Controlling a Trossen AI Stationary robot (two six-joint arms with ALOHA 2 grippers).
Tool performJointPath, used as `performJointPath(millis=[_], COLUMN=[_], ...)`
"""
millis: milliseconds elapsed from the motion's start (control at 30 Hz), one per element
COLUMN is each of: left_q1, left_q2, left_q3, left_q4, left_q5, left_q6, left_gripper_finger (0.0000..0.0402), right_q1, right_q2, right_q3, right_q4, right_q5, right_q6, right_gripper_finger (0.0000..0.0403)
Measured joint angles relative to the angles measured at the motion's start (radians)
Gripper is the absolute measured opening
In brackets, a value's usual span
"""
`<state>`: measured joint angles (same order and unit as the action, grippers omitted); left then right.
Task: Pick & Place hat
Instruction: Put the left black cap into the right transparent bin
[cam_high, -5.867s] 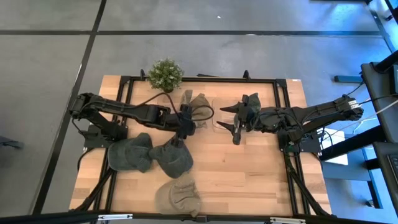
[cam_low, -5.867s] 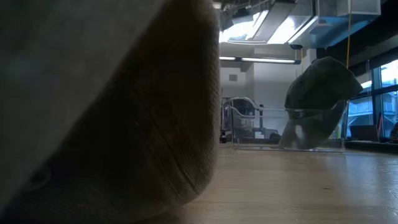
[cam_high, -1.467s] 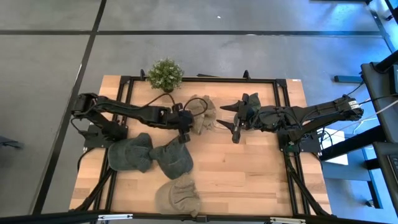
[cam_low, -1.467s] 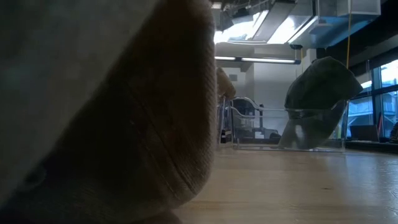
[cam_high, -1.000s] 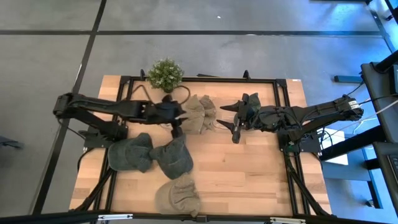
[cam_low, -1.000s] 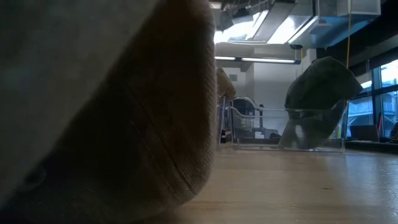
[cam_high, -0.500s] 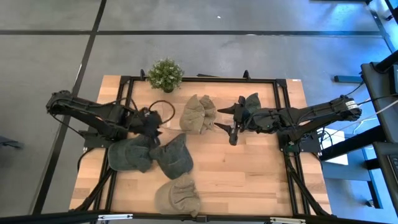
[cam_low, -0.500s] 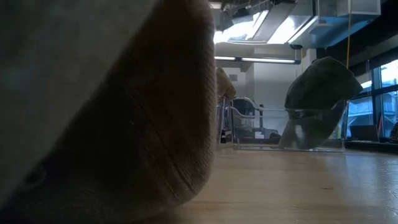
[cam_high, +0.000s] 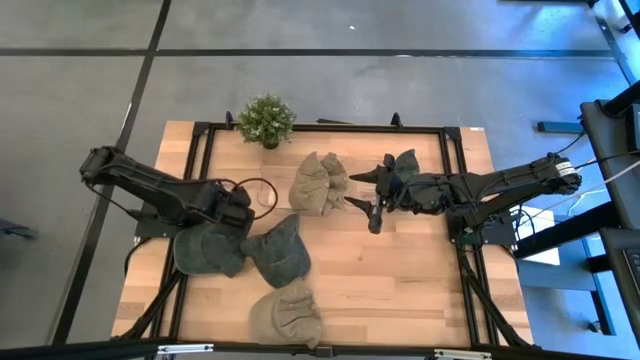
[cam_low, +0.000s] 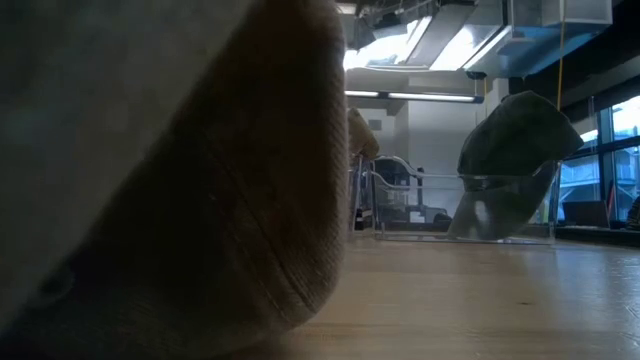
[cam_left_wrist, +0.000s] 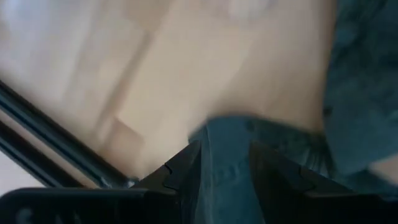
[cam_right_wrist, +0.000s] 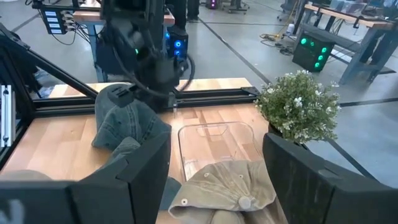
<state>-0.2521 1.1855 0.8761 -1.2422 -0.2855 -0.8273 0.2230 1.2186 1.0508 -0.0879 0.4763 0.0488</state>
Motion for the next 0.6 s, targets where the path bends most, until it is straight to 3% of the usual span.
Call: performJointPath(millis=[167,400,600], left_q1=[0.018,0.020,0.020], left_q2=[0.003,0.003,0.003], left_q3=[-0.079,-0.156,-0.161], left_q4=[0.016,0.050,0.065], left_q5=[0.096,0.071,0.060], left_q6=[-0.072,-0.155,-0.116], left_gripper_finger=[0.0128,0.0128,0.0128], right_q1=[0.000,-0.004,-0.004], right_q2=[0.000,0.000,0.000], right_q3=[0.000,0.000,0.000], right_q4=[0.001,0.002,0.009], right_q5=[0.000,0.001,0.002], right_q6=[0.000,-0.002,-0.004], right_gripper_finger=[0.0255,0.0255,0.0255])
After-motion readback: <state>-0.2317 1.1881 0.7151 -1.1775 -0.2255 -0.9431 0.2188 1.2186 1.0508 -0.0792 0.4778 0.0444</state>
